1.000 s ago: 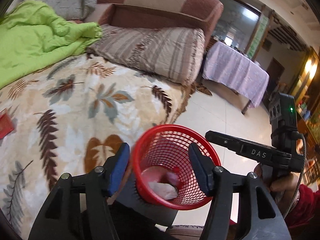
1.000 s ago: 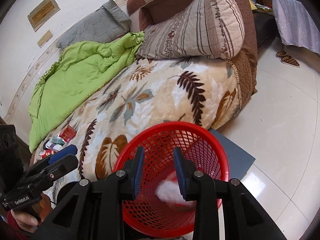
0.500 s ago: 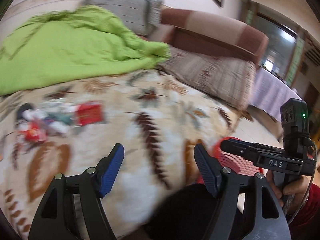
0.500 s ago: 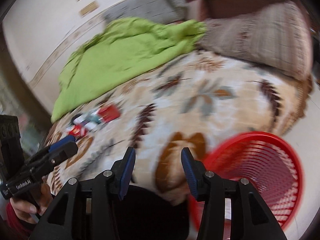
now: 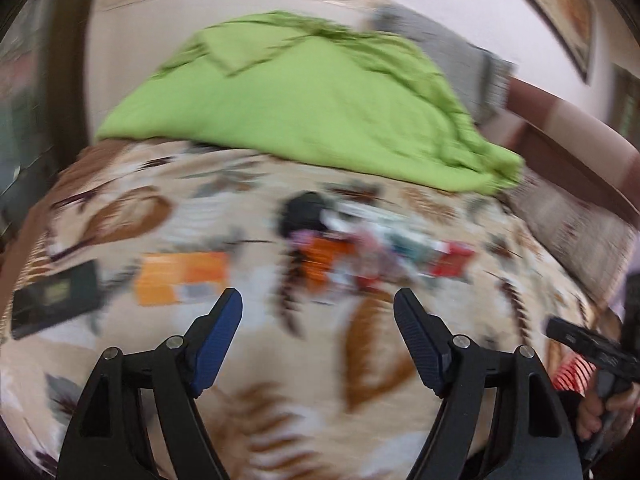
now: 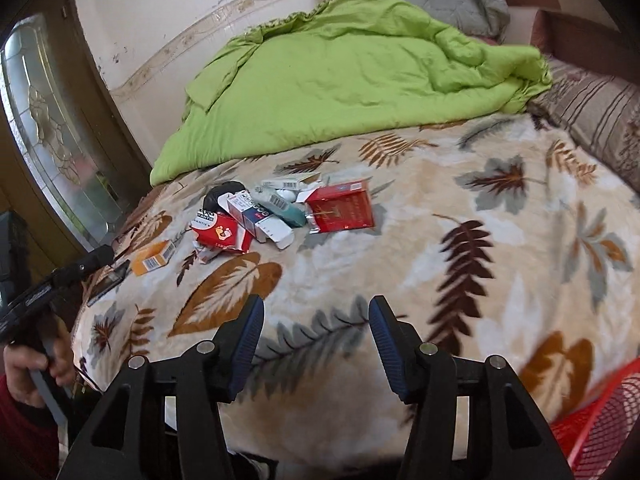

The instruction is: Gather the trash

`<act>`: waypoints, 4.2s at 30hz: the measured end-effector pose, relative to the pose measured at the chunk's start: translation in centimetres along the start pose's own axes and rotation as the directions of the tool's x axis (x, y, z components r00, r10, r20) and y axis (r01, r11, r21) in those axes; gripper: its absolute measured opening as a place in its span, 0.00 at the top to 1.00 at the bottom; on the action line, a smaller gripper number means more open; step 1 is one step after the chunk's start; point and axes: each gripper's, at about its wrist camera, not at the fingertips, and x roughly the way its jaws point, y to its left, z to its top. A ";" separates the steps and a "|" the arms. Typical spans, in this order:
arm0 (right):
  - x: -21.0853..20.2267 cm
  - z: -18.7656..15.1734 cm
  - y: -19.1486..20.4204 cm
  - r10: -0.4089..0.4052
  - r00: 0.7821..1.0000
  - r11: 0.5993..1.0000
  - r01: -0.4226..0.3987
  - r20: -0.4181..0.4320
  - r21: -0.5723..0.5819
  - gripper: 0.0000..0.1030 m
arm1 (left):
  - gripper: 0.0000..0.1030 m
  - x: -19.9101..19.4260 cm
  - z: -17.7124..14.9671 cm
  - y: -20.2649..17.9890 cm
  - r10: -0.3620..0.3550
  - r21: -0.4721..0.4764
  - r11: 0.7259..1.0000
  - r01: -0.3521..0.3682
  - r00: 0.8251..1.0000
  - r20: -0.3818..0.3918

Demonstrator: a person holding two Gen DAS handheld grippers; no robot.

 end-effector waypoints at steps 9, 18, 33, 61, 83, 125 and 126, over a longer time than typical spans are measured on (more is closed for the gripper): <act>1.0 0.0 -0.9 0.031 0.999 0.997 -0.030 -0.012 0.068 0.43 | 0.25 7.9 4.5 10.7 0.105 -0.159 0.981 -0.113 0.993 -0.056; 0.6 0.0 -2.1 0.021 1.000 0.993 -0.021 0.007 0.116 0.42 | 0.25 11.8 3.5 15.4 -0.067 -0.370 0.929 0.002 0.984 -0.163; 0.9 0.0 -0.9 0.016 1.000 0.997 -0.016 0.006 0.077 0.42 | 0.24 9.2 -0.9 6.4 -0.086 -0.072 0.995 0.071 0.967 -0.242; 9.8 11.4 -5.1 0.035 0.999 0.997 -0.037 0.031 0.067 0.42 | 0.55 2.5 -3.3 -4.6 -0.024 -0.023 0.999 0.025 0.999 0.030; 14.8 9.1 -2.8 0.132 0.976 0.991 -0.128 -0.172 0.030 0.39 | 0.55 3.9 -3.6 -4.6 -0.045 0.037 0.998 0.044 0.999 0.023; 5.5 3.1 5.9 -0.098 0.984 0.965 0.131 0.150 -0.227 0.44 | 0.54 2.8 -3.8 -7.9 0.158 0.165 0.967 -0.192 0.967 0.198; 5.6 3.2 5.8 -0.099 0.983 0.966 0.133 0.155 -0.224 0.44 | 0.54 2.8 -3.8 -8.0 0.160 0.167 0.967 -0.194 0.967 0.200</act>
